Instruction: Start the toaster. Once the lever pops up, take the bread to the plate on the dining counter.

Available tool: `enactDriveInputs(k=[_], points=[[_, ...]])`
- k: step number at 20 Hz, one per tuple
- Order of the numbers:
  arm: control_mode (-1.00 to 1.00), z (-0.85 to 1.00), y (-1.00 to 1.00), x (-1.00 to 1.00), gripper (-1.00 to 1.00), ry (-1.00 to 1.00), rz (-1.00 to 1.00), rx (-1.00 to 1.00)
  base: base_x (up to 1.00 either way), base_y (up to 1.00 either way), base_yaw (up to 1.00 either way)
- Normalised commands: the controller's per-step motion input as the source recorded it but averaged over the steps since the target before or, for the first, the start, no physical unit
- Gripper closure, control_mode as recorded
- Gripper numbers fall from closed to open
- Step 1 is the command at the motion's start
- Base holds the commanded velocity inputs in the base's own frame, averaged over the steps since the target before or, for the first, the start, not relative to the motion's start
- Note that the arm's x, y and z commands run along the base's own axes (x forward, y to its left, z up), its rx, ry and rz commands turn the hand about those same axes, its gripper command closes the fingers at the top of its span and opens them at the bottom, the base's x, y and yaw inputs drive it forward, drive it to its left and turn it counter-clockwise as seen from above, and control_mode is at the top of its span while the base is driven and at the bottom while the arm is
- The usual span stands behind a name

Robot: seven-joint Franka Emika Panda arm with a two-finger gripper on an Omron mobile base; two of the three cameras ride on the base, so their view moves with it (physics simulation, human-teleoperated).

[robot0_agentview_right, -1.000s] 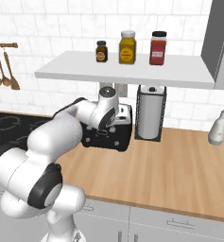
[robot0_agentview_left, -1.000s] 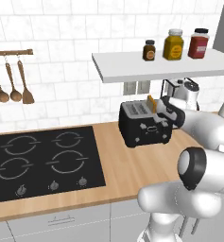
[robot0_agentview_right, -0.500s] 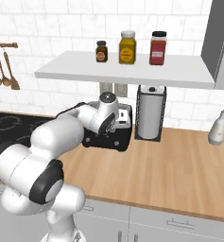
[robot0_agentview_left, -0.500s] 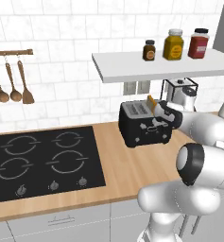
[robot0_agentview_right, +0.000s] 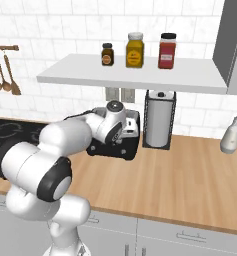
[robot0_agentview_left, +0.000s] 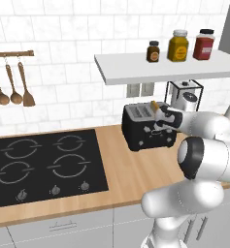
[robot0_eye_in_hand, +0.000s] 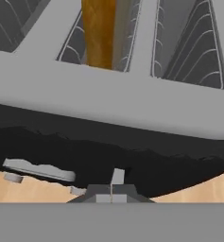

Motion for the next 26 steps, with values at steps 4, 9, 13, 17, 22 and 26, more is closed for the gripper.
enactDriveInputs(k=[4, 9, 13, 17, 22, 26], points=[[-1.0, -0.43, 0.0, 0.07, 1.0, 0.0, 0.0, 0.0, 0.0, 0.0, 0.0], [-1.0, -0.47, 0.0, 0.0, 1.0, 0.0, 0.0, 0.0, 0.0, 0.0, 0.0], [-1.0, -0.61, -0.05, 0.0, 1.0, 0.0, 0.0, 0.0, 0.0, 0.0, 0.0], [-1.0, -0.71, -0.04, 0.0, 1.0, 0.0, 0.0, 0.0, 0.0, 0.0, 0.0], [-1.0, -0.64, -0.03, -0.03, 1.0, 0.0, 0.0, -0.01, 0.0, 0.0, 0.0], [-1.0, 0.18, 0.0, -0.16, 1.0, -0.01, 0.0, 0.0, 0.0, 0.0, 0.0]])
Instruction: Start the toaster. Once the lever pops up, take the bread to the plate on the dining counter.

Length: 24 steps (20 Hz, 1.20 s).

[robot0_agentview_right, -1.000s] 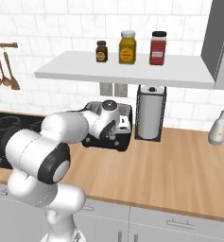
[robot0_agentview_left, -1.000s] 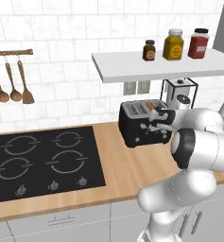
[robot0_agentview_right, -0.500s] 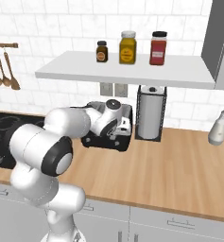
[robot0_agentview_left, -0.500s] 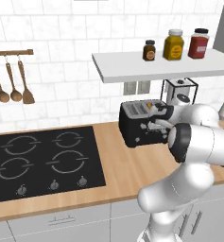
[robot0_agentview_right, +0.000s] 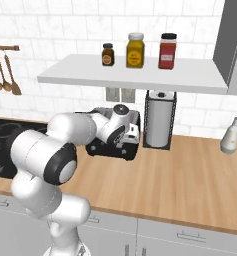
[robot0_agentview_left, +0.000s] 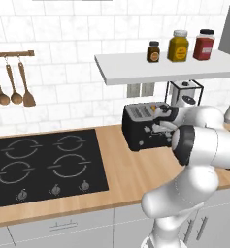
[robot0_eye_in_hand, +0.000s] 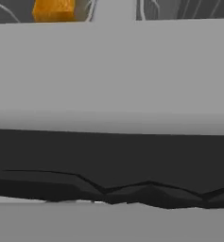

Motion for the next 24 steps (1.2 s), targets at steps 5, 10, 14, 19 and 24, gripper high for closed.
enactDriveInputs(k=[5, 10, 14, 19, 24], points=[[-1.0, 0.67, 0.0, -0.16, 1.0, -0.02, 0.0, 0.04, 0.0, 0.0, 0.0], [-1.0, 0.68, -0.06, -0.1, 1.0, 0.0, 0.0, 0.01, 0.0, 0.0, 0.0], [-1.0, 0.62, -0.06, -0.2, 1.0, 0.0, 0.0, 0.0, 0.0, 0.0, 0.0], [-1.0, 0.54, 0.0, -0.29, 1.0, 0.0, 0.0, 0.0, 0.0, 0.0, 0.0], [-1.0, 0.22, 0.0, -0.24, 1.0, -0.01, 0.0, 0.0, 0.0, 0.0, 0.0]])
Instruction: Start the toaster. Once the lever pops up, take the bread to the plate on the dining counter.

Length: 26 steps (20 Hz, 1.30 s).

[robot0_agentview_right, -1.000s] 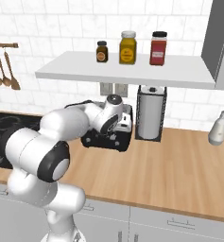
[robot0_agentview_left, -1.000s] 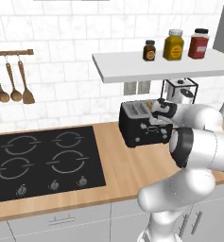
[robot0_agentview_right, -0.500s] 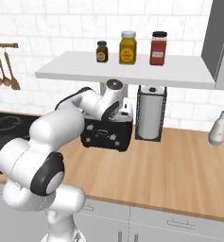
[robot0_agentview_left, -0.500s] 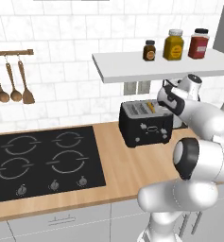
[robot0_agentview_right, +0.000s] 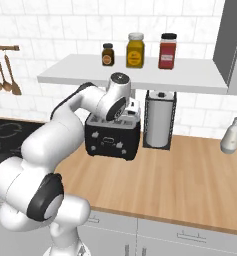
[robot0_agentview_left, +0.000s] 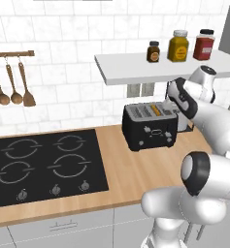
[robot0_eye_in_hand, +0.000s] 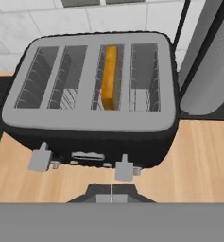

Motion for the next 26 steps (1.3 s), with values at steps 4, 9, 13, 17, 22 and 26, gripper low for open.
enactDriveInputs(k=[4, 9, 13, 17, 22, 26], points=[[-1.0, 0.04, 0.34, -0.1, -1.0, -0.04, -0.03, -0.06, 0.0, 0.0, 0.0], [-1.0, 0.04, 0.22, -0.05, -1.0, 0.0, -0.01, -0.06, 0.0, 0.0, 0.0], [-1.0, 0.0, 0.0, -0.04, -1.0, 0.0, 0.0, 0.0, 0.0, 0.0, 0.0], [-1.0, 0.0, 0.0, 0.0, -1.0, 0.0, 0.0, 0.0, 0.0, 0.0, 0.0], [-1.0, 0.0, 0.0, 0.0, -1.0, 0.0, 0.0, 0.0, 0.0, 0.0, 0.0], [-1.0, 0.0, 0.0, 0.0, -1.0, 0.0, 0.0, 0.0, 0.0, 0.0, 0.0]])
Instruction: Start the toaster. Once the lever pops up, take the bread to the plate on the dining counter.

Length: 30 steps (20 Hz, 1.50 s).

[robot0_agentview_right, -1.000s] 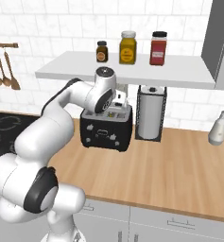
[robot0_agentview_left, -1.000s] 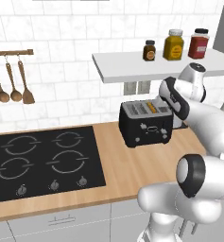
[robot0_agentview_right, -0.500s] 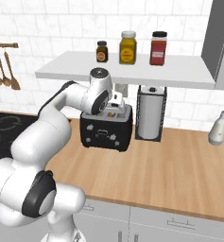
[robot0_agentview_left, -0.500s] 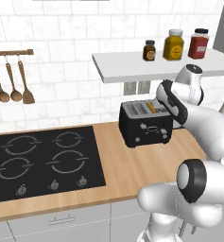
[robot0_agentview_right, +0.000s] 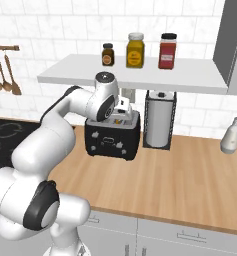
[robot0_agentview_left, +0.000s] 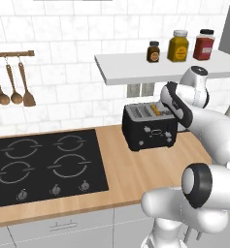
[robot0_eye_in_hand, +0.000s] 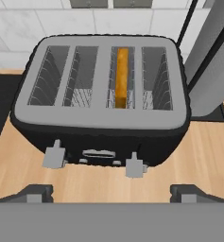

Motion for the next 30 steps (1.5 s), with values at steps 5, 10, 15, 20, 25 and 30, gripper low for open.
enactDriveInputs(k=[5, 10, 15, 20, 25, 30], points=[[-1.0, 0.0, 0.0, 0.0, -1.0, 0.0, 0.0, 0.0, 0.0, 0.0, 0.0], [-1.0, 0.0, 0.0, 0.0, -1.0, 0.0, 0.0, 0.0, 0.0, 0.0, 0.0], [-1.0, 0.0, 0.0, 0.0, -1.0, 0.0, 0.0, 0.0, 0.0, 0.0, 0.0], [-1.0, 0.0, 0.0, 0.0, -1.0, 0.0, 0.0, 0.0, 0.0, 0.0, 0.0], [-1.0, 0.0, 0.0, 0.0, -1.0, 0.0, 0.0, 0.0, 0.0, 0.0, 0.0], [-1.0, 0.0, 0.0, 0.0, -1.0, 0.0, 0.0, 0.0, 0.0, 0.0, 0.0]])
